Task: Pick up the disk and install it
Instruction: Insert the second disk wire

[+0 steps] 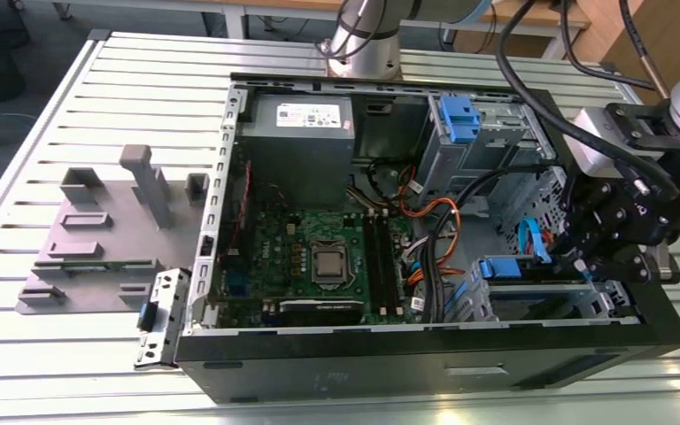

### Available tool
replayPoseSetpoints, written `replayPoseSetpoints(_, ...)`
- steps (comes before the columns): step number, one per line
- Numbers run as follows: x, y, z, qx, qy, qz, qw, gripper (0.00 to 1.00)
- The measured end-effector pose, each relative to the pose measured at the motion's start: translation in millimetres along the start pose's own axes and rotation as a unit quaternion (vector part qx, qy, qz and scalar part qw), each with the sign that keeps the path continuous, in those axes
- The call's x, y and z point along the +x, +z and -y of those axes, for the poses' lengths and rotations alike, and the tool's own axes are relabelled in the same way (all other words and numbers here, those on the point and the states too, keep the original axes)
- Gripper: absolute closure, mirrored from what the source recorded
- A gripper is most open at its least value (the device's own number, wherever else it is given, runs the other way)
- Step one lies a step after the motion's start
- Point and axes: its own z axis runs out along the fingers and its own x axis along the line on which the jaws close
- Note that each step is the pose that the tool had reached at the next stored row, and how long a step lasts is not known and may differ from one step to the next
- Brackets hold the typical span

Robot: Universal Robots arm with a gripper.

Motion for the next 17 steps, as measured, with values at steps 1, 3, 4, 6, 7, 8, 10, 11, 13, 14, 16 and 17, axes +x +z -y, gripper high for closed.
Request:
replayPoseSetpoints(1,-0.1,-2.0,-0.1,0.0,0.0,0.0002,1.0,0.7)
replayPoseSetpoints(3,-0.1,-8.3,-0.3,0.0,0.0,0.0001,1.0,0.7)
replayPoseSetpoints(4,-0.2,-12.0,-0.4,0.0,0.0,0.0002,1.0,0.7)
replayPoseSetpoints(6,-0.3,-19.8,-0.7,0.0,0.0,0.0001,1.0,0.7)
replayPoseSetpoints(7,-0.4,-23.8,-0.9,0.0,0.0,0.0002,1.0,0.7)
replayPoseSetpoints(8,-0.4,-27.4,-1.0,0.0,0.0,0.0002,1.0,0.7)
replayPoseSetpoints(10,-0.5,-33.8,-1.2,0.0,0.0,0.0001,1.0,0.7)
replayPoseSetpoints(11,-0.5,-36.5,-1.4,0.0,0.0,0.0002,1.0,0.7)
replayPoseSetpoints(13,-0.6,-39.3,-1.5,0.0,0.0,0.0002,1.0,0.7)
replayPoseSetpoints(14,-0.5,-39.2,-1.5,0.0,0.0,0.0003,1.0,0.7)
replayPoseSetpoints(16,-0.6,-39.3,-1.5,0.0,0.0,0.0003,1.0,0.7)
replayPoseSetpoints(17,-0.6,-39.4,-1.6,0.0,0.0,0.0002,1.0,0.7)
